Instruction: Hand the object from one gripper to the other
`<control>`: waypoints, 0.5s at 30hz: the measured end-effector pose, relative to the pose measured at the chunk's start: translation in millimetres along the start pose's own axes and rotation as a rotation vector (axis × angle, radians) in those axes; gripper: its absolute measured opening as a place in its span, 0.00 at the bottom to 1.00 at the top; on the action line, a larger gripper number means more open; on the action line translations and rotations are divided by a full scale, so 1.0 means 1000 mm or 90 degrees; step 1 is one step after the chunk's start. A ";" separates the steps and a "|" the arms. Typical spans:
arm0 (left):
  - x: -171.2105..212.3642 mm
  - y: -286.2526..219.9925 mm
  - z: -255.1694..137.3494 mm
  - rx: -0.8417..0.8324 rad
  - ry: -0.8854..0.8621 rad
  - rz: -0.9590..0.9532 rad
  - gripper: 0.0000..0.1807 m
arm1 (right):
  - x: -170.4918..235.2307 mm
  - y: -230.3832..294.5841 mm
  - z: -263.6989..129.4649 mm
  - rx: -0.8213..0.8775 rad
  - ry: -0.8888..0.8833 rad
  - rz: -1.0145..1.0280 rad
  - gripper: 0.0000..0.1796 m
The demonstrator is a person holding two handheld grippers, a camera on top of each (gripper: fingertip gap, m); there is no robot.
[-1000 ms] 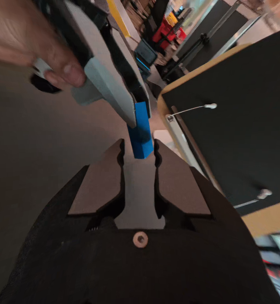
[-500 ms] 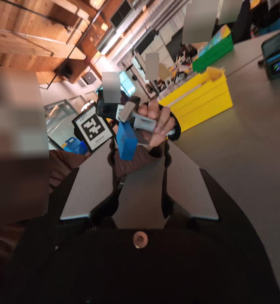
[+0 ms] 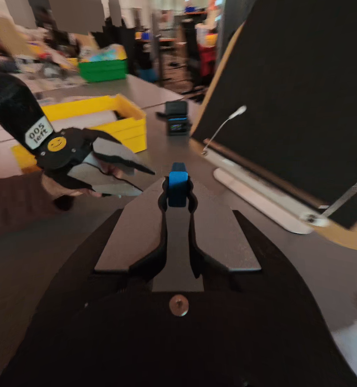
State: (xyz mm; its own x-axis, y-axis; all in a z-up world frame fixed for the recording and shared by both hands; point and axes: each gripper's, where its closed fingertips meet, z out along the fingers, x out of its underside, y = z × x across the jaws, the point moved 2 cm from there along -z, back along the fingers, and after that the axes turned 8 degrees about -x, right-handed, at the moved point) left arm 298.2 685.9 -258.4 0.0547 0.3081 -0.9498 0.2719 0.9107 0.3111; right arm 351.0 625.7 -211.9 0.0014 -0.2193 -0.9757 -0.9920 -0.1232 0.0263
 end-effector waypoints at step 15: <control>0.053 -0.007 0.018 0.062 0.207 -0.209 0.23 | 0.089 -0.150 -0.184 0.400 0.442 0.190 0.07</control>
State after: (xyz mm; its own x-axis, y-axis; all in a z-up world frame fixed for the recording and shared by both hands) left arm 316.6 690.8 -311.1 -0.3486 0.0916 -0.9328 0.3135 0.9493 -0.0240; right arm 522.9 447.0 -262.3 -0.3857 -0.7026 -0.5980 -0.8499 0.5228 -0.0662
